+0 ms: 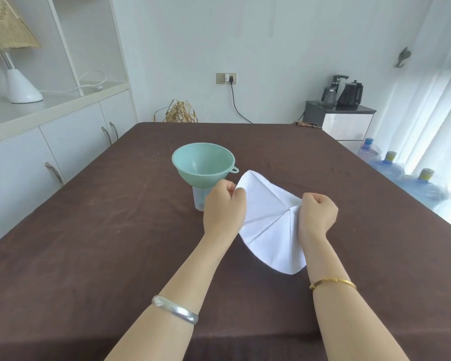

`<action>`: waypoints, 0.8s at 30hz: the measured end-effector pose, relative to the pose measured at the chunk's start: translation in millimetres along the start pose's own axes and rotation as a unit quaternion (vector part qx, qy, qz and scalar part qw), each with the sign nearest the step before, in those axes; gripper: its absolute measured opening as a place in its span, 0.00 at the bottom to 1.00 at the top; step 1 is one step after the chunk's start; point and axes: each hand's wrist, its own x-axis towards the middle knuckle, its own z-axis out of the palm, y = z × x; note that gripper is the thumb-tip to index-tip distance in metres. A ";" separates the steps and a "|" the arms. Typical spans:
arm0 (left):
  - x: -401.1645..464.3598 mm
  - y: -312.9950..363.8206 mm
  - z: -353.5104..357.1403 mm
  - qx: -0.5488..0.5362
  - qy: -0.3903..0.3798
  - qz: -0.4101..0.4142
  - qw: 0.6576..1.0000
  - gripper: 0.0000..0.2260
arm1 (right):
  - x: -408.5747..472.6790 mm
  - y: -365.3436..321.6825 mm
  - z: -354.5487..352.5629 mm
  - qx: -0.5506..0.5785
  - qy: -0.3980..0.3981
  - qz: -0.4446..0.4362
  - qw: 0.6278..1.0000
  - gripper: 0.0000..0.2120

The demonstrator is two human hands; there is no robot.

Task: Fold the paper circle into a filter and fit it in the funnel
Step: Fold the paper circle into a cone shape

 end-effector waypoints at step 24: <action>20.1 11.2 -58.3 0.084 0.249 0.207 0.942 0.08 | -11.3 -48.1 6.6 0.158 -0.418 0.203 0.872 0.17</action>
